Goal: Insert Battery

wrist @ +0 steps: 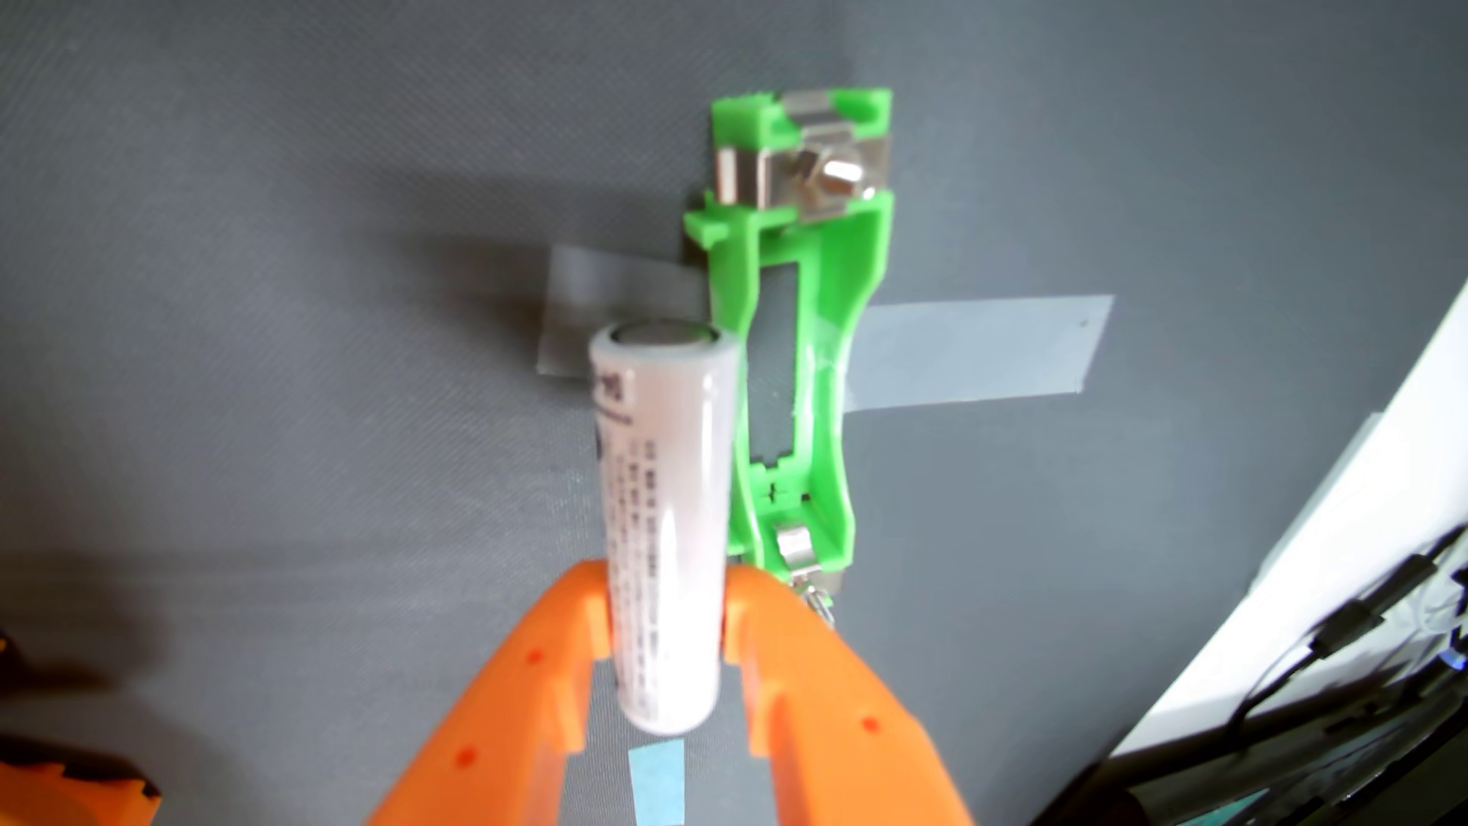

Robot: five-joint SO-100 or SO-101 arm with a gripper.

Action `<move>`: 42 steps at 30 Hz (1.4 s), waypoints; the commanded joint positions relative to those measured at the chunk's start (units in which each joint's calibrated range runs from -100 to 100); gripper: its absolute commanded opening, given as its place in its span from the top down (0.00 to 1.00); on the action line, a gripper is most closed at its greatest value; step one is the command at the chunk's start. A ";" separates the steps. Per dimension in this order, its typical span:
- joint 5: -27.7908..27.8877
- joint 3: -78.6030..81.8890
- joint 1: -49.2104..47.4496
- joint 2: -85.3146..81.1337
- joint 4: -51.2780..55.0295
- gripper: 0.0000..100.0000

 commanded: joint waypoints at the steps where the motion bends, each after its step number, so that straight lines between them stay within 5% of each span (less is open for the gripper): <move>1: 0.19 -2.91 0.46 0.47 -0.50 0.99; 42: 2.35 -4.26 2.58 5.14 -5.49 0.99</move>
